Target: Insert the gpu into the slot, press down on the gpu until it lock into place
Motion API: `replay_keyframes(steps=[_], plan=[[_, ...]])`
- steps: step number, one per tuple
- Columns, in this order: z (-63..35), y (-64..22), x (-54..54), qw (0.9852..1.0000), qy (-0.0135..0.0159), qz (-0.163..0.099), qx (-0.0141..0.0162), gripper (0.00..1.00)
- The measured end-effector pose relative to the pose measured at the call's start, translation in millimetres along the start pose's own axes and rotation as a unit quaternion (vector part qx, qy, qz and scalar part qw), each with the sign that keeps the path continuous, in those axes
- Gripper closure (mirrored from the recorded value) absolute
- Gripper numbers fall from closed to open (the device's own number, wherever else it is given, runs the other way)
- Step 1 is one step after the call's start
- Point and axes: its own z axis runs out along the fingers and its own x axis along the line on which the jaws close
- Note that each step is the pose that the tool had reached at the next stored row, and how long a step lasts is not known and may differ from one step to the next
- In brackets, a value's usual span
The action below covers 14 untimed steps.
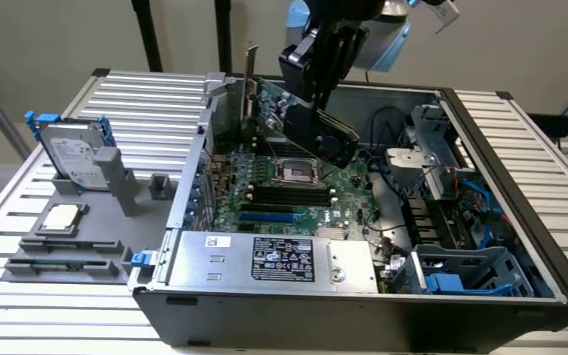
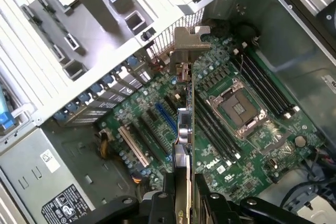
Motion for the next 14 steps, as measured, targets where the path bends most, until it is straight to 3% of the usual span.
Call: replay_keyframes(steps=[4, 7, 11, 14], plan=[[0.1, 0.0, 0.0, 0.9994, 0.0028, -0.036, 0.0014, 0.74], [0.1, 0.0, 0.0, 0.998, 0.0049, -0.063, 0.0025, 0.74], [0.2, 0.0, 0.0, 0.995, 0.0077, -0.099, 0.0039, 0.74], [0.4, 0.0, 0.0, 0.9919, 0.0092, -0.127, 0.0046, 0.74]])
